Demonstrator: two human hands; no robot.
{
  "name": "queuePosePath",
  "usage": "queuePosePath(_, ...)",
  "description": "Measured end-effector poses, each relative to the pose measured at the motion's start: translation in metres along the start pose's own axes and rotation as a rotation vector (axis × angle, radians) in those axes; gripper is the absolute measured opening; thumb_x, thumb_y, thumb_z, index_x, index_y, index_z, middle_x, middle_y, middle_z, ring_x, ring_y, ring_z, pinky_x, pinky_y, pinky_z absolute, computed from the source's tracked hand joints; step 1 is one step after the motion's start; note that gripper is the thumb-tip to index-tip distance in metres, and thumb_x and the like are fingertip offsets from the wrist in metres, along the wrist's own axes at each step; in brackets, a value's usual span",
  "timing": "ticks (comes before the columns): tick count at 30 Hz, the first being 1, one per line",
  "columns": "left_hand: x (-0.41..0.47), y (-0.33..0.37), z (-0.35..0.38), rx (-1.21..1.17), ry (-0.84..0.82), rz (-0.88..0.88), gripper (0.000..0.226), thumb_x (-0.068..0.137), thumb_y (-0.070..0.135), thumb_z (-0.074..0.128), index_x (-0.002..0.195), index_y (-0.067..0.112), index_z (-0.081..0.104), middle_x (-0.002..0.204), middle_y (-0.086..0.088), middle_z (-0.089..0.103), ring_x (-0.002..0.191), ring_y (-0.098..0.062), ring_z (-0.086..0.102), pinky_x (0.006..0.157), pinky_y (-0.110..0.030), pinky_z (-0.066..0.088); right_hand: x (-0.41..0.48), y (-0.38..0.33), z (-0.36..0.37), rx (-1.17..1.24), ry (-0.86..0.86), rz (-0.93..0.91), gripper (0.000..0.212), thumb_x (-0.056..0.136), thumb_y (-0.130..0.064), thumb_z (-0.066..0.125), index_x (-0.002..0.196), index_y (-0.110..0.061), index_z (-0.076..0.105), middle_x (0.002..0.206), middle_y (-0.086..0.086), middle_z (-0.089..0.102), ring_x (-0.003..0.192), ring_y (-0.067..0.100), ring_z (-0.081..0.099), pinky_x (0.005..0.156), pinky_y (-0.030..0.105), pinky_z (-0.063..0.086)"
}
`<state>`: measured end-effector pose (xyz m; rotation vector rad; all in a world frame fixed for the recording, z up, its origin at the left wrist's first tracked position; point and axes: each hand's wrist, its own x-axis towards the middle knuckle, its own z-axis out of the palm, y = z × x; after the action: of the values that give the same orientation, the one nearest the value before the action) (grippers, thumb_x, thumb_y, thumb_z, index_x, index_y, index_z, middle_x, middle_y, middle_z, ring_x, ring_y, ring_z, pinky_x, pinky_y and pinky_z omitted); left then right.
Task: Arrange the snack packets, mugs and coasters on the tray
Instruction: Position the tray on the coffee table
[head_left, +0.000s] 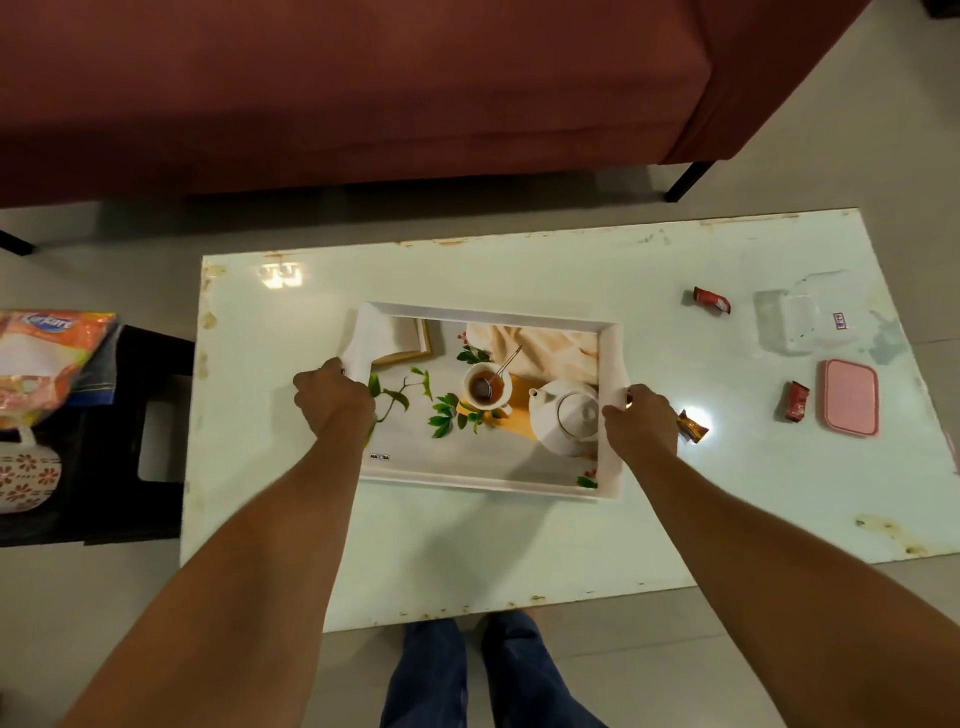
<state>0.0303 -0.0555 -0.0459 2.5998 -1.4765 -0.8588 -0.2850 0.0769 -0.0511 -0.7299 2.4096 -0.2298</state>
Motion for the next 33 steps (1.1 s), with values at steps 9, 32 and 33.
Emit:
queuePosePath(9, -0.021, -0.011, 0.007, -0.08, 0.003, -0.039, 0.052, 0.093, 0.001, 0.057, 0.142, 0.017, 0.056, 0.141, -0.02, 0.046, 0.126, -0.039, 0.054, 0.103, -0.039, 0.045, 0.022, -0.013, -0.019, -0.067, 0.031, -0.092, 0.039, 0.094, -0.021, 0.063, 0.131, -0.008, 0.058, 0.122, 0.017, 0.063, 0.108, 0.036, 0.063, 0.087, 0.037, 0.05)
queuePosePath(32, -0.017, -0.002, -0.113, -0.163, 0.2, 0.098, 0.044, 0.105, 0.018, 0.041, 0.149, 0.011, 0.043, 0.15, -0.016, 0.042, 0.133, -0.036, 0.045, 0.108, -0.041, 0.039, -0.052, -0.172, -0.027, -0.168, 0.207, -0.463, 0.037, 0.094, -0.023, 0.061, 0.126, -0.005, 0.061, 0.129, 0.02, 0.054, 0.115, 0.041, 0.054, 0.09, 0.045, 0.048)
queuePosePath(33, -0.009, -0.011, -0.138, -0.167, 0.243, 0.113, 0.043, 0.105, 0.019, 0.041, 0.146, 0.01, 0.046, 0.147, -0.017, 0.045, 0.131, -0.036, 0.046, 0.107, -0.041, 0.038, -0.068, -0.199, -0.018, -0.138, 0.172, -0.542, 0.037, 0.095, -0.023, 0.059, 0.128, -0.008, 0.061, 0.131, 0.018, 0.055, 0.115, 0.04, 0.056, 0.09, 0.044, 0.049)
